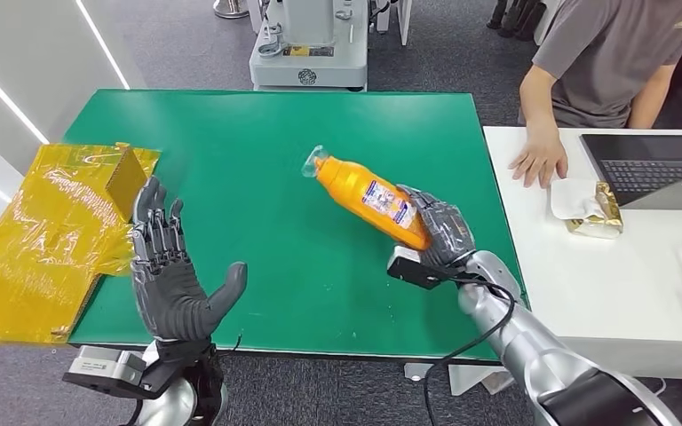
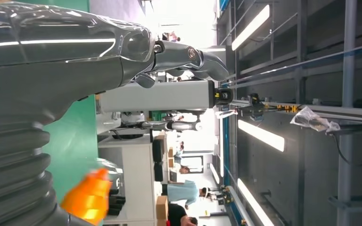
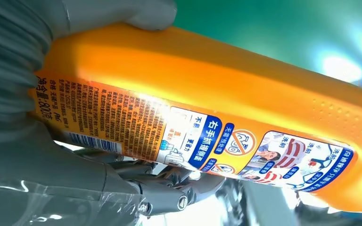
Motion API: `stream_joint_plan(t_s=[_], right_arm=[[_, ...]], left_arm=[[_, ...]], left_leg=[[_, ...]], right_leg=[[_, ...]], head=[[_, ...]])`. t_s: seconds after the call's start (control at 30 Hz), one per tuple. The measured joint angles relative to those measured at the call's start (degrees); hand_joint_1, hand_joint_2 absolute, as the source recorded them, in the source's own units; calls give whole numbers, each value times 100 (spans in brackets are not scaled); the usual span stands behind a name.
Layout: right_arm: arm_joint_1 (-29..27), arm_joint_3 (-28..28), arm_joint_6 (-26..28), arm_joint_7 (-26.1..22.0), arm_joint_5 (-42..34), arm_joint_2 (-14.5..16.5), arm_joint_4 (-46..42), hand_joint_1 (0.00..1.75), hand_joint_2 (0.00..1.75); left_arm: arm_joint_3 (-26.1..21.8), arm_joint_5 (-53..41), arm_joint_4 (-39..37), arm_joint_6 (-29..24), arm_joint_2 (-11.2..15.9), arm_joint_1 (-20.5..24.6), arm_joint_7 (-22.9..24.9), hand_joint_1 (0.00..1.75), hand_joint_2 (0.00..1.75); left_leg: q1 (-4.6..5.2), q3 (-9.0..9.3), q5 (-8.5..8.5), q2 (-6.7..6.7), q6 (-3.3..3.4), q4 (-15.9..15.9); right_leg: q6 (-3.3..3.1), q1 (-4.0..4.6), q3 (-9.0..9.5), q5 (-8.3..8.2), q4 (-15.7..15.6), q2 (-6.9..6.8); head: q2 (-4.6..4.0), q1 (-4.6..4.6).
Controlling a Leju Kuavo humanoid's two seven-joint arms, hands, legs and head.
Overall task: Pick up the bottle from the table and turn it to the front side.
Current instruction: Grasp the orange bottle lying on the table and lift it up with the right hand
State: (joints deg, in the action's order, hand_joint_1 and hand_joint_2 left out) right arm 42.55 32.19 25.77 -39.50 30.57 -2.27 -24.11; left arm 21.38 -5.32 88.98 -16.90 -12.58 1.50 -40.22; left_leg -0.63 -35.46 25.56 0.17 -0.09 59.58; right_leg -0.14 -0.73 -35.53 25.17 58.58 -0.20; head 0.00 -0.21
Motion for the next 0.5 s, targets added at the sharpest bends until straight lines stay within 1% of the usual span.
stream_joint_plan(t_s=[0.17,0.33,0.4,0.5], right_arm=[[-319,-260,361,-29,-327,48,-605,175,175],[-648,-258,1145,-34,-782,61,-1373,175,175],[-829,-272,1302,-35,-648,75,-1864,175,175],[-1133,-382,1337,-54,-55,180,-2659,175,175]], left_arm=[[0,13,-133,56,-32,186,0,0,175],[-1,-115,-431,108,-49,510,0,0,175],[-4,-172,-619,144,-54,670,0,0,175],[-23,-267,-955,203,-101,925,0,0,175]], left_leg=[[1,-1,0,1,0,0],[1,-2,0,-1,0,1],[1,-1,0,1,0,1],[0,0,0,2,0,0]], right_leg=[[0,-1,0,-1,0,-1],[0,-1,0,-1,0,-1],[0,-1,0,-1,0,0],[0,0,-2,-1,1,2]], head=[[0,-1],[0,1],[0,0],[0,-1]])
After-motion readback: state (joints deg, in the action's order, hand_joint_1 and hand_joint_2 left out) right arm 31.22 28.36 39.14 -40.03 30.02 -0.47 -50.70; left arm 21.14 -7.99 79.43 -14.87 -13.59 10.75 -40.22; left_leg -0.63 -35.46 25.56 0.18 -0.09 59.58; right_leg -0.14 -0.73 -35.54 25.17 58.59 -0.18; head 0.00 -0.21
